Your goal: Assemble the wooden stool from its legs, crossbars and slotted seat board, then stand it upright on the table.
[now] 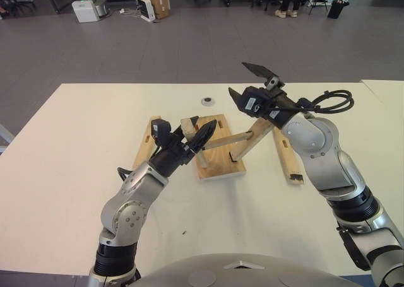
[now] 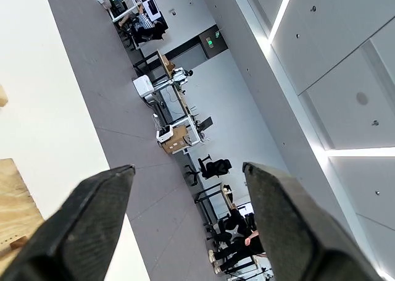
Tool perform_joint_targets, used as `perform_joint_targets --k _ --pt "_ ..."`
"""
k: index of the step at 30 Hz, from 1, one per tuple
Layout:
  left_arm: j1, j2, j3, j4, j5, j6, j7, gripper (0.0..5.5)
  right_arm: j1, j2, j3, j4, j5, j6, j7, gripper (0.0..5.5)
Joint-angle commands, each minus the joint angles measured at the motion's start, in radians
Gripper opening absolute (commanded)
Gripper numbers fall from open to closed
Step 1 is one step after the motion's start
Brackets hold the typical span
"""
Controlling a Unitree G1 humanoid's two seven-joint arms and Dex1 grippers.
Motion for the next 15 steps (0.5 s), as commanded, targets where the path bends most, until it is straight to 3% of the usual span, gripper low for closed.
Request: perform_joint_targets --k 1,4,9,12,15 --pt "-0.008 -0.007 0.003 -0.014 0.014 -0.002 0.013 3.94 0.087 0.006 0.074 -0.005 -0.074 -0.036 0.014 3.28" --pt "-0.009 -0.011 0.001 -0.019 0.012 0.006 0.017 3.94 0.165 -0.017 0.162 0.108 -0.164 -0.055 0.03 3.28" --pt "-0.02 -0.006 0.01 -0.02 0.005 0.019 0.016 3.94 0.197 0.059 0.224 0.29 -0.186 -0.034 0.06 3.28" --pt "-0.026 -0.011 0.014 -0.018 0.017 0.008 0.019 3.94 0.135 0.116 0.153 0.208 -0.106 -0.02 0.094 3.28" --pt "-0.078 0.003 0.062 -0.069 -0.009 0.004 0.038 3.94 -0.013 0.258 -0.007 0.05 0.127 0.166 0.19 3.28"
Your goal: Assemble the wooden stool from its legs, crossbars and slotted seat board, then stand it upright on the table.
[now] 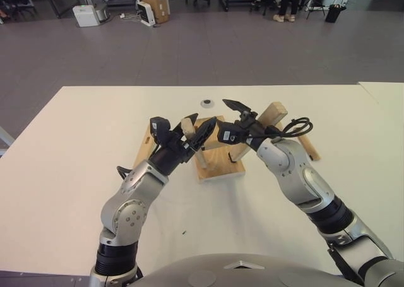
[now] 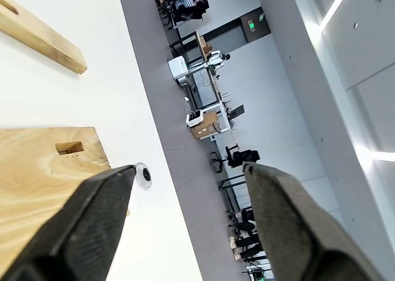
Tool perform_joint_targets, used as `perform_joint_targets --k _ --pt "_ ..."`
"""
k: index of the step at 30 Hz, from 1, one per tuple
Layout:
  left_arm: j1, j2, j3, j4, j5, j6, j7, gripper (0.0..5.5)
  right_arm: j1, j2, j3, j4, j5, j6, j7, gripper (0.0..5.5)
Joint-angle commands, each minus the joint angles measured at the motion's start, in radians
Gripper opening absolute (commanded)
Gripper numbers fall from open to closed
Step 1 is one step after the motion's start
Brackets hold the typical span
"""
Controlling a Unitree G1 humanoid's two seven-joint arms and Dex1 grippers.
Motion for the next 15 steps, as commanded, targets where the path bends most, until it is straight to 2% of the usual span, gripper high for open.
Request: perform_joint_targets --k 1,4,6,10,15 --pt "-0.109 0.03 0.088 -0.085 -0.075 0.007 0.043 3.94 -0.176 0.176 -0.188 -0.156 0.323 0.271 0.158 3.28" --pt "-0.267 0.083 0.22 -0.162 -0.234 0.001 0.128 3.94 -0.463 0.254 -0.546 -0.131 0.624 0.443 0.128 3.28" --pt "-0.297 0.12 0.251 -0.179 -0.218 0.008 0.176 3.94 -0.543 0.219 -0.701 -0.024 0.671 0.418 0.046 3.28" --pt "-0.207 0.118 0.234 -0.172 -0.024 0.038 0.358 3.94 -0.396 0.139 -0.763 0.078 0.609 0.263 -0.063 3.28" --pt "-0.001 -0.013 0.135 -0.198 0.27 -0.017 0.574 3.94 -0.1 0.155 -0.727 0.182 0.558 -0.016 -0.142 3.28"
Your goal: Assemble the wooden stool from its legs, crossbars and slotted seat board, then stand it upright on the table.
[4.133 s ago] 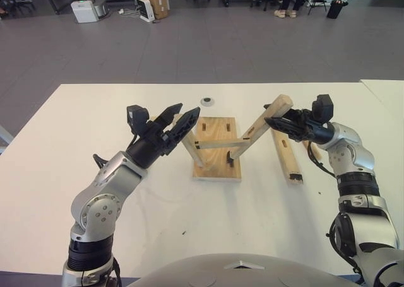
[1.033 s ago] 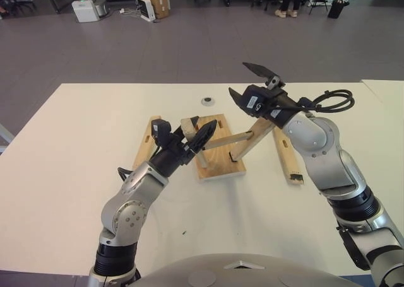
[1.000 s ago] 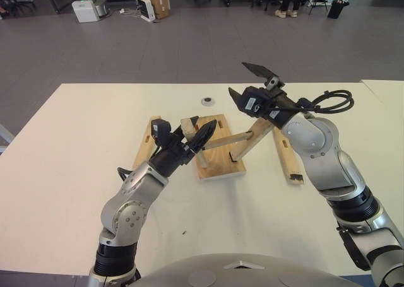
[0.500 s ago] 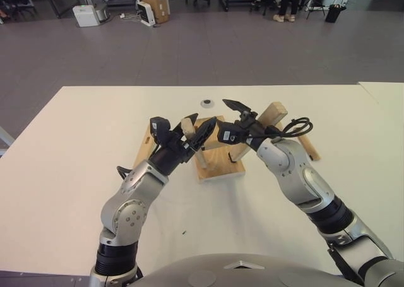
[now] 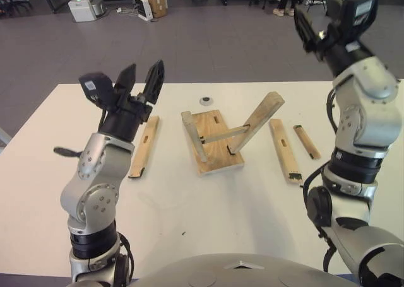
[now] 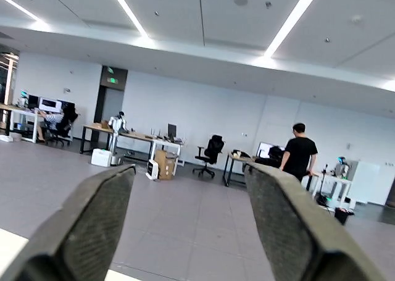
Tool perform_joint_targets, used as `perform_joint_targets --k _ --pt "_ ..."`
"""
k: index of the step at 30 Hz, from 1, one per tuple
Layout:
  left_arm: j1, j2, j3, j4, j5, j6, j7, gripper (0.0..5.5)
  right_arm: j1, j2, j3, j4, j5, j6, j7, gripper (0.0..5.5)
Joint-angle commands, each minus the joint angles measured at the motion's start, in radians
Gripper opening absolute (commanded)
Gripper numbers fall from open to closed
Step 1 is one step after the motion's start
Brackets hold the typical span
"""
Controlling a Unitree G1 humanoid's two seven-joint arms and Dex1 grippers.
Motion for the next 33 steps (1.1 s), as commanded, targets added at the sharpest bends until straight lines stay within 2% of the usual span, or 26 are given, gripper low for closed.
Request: perform_joint_targets --k 1,5,9,12,15,21,24,27,29,31,33 --pt "0.116 -0.078 -0.086 -0.026 0.179 -0.04 0.103 3.94 0.192 0.034 0.067 0.022 -0.01 -0.159 -0.016 3.28" --pt "0.109 -0.108 -0.232 -0.038 0.301 -0.042 0.098 3.94 0.346 0.057 0.22 -0.09 -0.017 -0.25 0.017 3.28" --pt "-0.011 -0.107 -0.427 0.027 0.334 0.099 0.016 3.94 0.441 0.09 0.413 -0.229 -0.079 -0.255 0.002 3.28" --pt "-0.043 -0.12 -0.421 0.078 0.354 0.148 0.01 3.94 0.441 0.096 0.445 -0.24 -0.115 -0.219 -0.035 3.28" --pt "-0.001 -0.128 -0.358 0.084 0.376 0.128 0.02 3.94 0.446 0.095 0.46 -0.234 -0.137 -0.205 -0.055 3.28" --pt "0.014 -0.103 -0.286 0.076 0.44 0.077 -0.003 3.94 0.394 0.017 0.358 -0.129 -0.096 -0.219 -0.045 3.28" --pt "-0.047 -0.021 -0.195 0.077 0.415 0.047 -0.096 3.94 0.271 -0.007 0.266 -0.083 -0.004 -0.179 -0.019 3.28" --pt "-0.136 0.053 -0.121 0.176 0.407 0.007 -0.187 3.94 0.147 0.012 0.206 -0.076 0.112 -0.115 -0.008 3.28" --pt "-0.182 0.042 -0.04 0.156 0.318 0.032 -0.205 3.94 0.061 0.054 0.149 -0.12 0.325 0.013 0.021 3.28" --pt "-0.221 0.053 0.042 0.028 0.063 0.104 -0.263 3.94 0.001 0.058 0.066 -0.178 0.61 0.165 0.054 3.28" --pt "-0.261 0.164 0.123 -0.093 -0.307 0.177 -0.274 3.94 -0.013 0.014 -0.033 -0.215 0.979 0.299 0.066 3.28"
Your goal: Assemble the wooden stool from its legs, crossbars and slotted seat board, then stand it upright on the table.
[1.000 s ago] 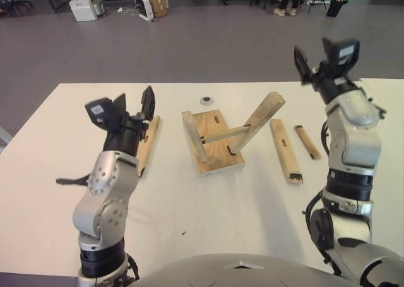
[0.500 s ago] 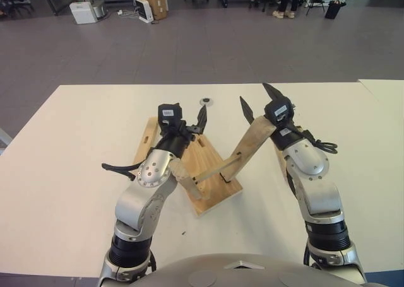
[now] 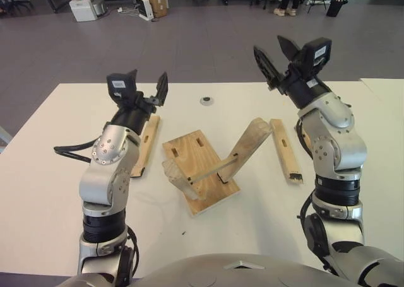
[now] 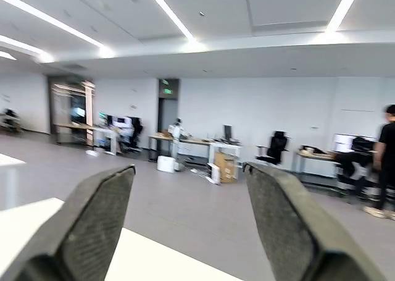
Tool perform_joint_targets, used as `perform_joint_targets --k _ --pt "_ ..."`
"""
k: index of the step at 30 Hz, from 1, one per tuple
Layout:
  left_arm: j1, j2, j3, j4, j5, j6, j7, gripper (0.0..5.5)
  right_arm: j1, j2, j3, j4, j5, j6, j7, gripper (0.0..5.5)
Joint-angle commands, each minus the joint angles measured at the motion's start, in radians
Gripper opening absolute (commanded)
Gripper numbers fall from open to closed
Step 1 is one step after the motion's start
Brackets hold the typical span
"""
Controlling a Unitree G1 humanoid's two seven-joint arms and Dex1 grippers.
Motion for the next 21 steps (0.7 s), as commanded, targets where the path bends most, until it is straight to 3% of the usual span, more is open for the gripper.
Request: perform_joint_targets --k 1,2,4,7,9,11,12,16,21 --pt "-0.096 0.17 0.144 -0.22 -0.607 0.123 -0.024 3.94 -0.059 -0.064 -0.177 -0.092 0.605 0.236 0.021 3.28" --pt "-0.094 0.221 0.164 -0.256 -0.781 0.098 0.011 3.94 -0.049 -0.084 -0.207 -0.097 0.729 0.255 0.0 3.28" --pt "0.005 0.281 0.179 -0.329 -1.031 0.035 0.073 3.94 0.037 -0.13 -0.194 -0.117 0.779 0.31 0.013 3.28" --pt "0.385 0.355 0.068 -0.439 -1.168 0.134 -0.059 3.94 0.274 -0.227 0.056 -0.19 0.57 0.36 0.106 3.28" --pt "0.57 0.443 -0.116 -0.448 -0.949 0.271 -0.074 3.94 0.368 -0.307 0.238 -0.176 0.354 0.306 0.131 3.28" --pt "0.629 0.52 -0.293 -0.342 -0.589 0.285 -0.025 3.94 0.372 -0.313 0.298 -0.142 0.268 0.272 0.118 3.28" --pt "0.625 0.512 -0.321 -0.292 -0.483 0.244 0.002 3.94 0.354 -0.299 0.308 -0.131 0.252 0.26 0.105 3.28" --pt "0.553 0.406 -0.306 -0.189 -0.41 0.09 0.02 3.94 0.324 -0.267 0.326 -0.11 0.218 0.215 0.093 3.28" --pt "0.493 0.398 -0.318 -0.195 -0.444 0.045 -0.072 3.94 0.254 -0.243 0.259 -0.096 0.284 0.212 0.105 3.28"
